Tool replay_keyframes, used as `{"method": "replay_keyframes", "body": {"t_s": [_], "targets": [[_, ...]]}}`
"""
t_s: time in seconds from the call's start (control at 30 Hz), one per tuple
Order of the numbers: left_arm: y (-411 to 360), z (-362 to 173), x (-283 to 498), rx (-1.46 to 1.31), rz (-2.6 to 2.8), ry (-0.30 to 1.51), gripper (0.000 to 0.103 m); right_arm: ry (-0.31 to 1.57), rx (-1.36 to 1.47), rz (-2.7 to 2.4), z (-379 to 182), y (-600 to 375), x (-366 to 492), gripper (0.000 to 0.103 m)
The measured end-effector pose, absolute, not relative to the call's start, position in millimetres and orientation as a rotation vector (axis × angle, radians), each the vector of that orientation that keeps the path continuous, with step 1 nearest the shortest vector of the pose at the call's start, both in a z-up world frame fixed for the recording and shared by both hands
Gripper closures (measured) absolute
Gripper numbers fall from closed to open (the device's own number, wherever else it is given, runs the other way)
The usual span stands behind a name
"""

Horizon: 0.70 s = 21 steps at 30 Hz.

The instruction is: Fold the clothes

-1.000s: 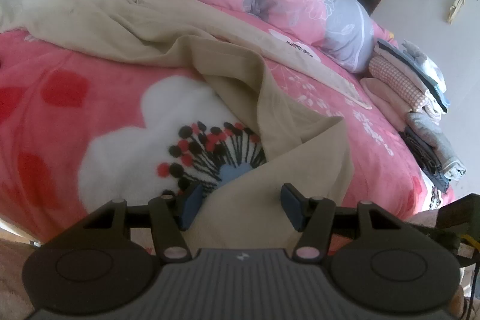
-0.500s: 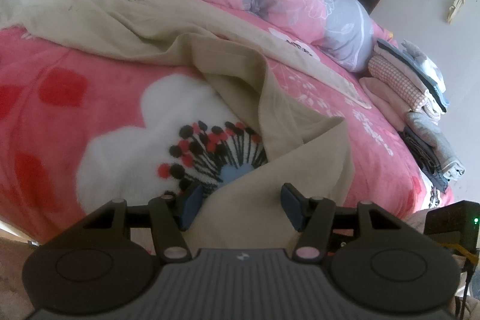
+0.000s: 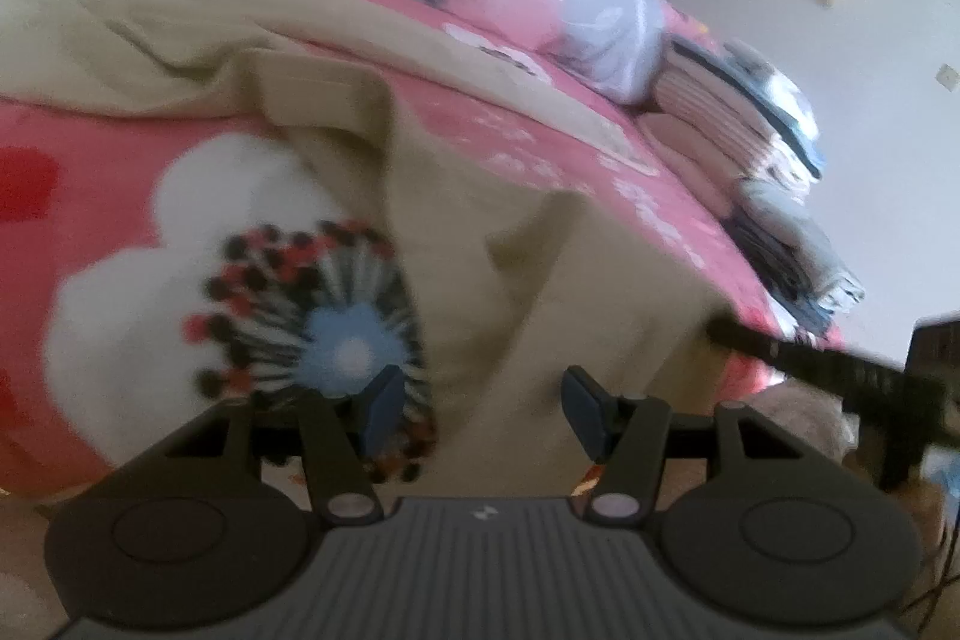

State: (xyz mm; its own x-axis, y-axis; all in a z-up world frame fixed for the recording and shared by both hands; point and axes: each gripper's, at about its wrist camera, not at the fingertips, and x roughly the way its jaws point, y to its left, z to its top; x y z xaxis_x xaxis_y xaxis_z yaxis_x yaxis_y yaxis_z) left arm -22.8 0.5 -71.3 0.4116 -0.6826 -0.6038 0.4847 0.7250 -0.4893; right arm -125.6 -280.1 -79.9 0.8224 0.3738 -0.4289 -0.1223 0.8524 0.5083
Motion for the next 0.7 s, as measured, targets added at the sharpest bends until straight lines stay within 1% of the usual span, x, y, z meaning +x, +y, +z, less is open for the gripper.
{"method": "replay_keyframes", "body": {"t_s": [0.3,0.43,0.57,0.7], "targets": [[-10.2,-75.4,-14.7,-0.277,-0.767,0.898,0.045,0.516,0.083,0.196,-22.1,-325.3,-83.4,0.103],[-8.0,-77.9,-9.0,-0.285,-0.760,0.905,0.045,0.532,-0.053,0.195,-6.6,-334.3,-53.1,0.103],[-0.8,-79.0,-4.0,-0.300,-0.742,0.902,0.045,0.565,-0.164,0.180,-5.2,-345.6,-21.3,0.103],[11.9,-81.2,1.0,-0.323,-0.714,0.896,0.045,0.606,-0.230,0.128,-24.2,-360.5,6.7,0.103]]}}
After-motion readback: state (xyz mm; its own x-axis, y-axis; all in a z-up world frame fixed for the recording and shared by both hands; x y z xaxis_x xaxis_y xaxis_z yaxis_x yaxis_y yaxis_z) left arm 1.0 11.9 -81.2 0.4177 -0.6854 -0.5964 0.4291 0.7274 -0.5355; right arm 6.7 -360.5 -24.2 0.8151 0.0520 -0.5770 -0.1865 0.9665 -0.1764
